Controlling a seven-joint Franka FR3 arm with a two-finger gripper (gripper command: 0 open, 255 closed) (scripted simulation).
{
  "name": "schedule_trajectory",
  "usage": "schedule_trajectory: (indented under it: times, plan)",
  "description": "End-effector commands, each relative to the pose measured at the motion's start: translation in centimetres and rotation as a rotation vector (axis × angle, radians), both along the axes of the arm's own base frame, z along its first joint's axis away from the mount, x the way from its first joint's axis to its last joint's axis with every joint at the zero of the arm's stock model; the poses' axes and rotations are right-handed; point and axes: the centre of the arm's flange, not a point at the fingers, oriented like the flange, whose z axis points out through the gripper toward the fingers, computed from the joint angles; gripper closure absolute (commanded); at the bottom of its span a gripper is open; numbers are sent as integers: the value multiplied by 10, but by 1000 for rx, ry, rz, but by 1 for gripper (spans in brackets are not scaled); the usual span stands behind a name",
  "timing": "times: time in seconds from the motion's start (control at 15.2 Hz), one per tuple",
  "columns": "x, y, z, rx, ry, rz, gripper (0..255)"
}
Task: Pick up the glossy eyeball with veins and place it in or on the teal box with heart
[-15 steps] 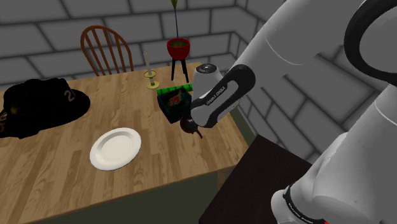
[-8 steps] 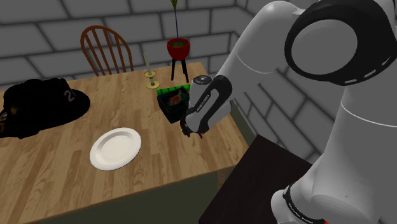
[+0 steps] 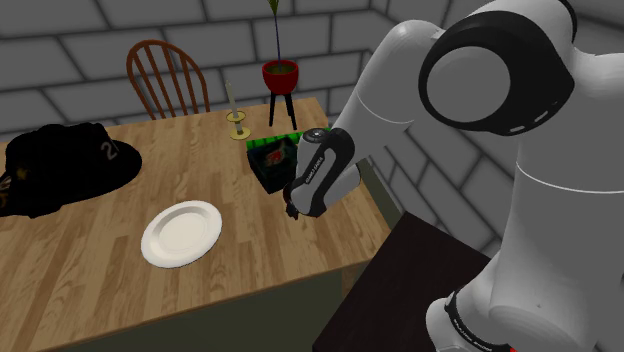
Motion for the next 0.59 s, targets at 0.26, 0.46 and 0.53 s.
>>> schedule_trajectory:
  times: [0.26, 0.46, 0.53]
  plan:
    - [0, 0, 0, 0, 0, 0, 255]
    - [0, 0, 0, 0, 0, 0, 255]
    - [0, 0, 0, 0, 0, 0, 255]
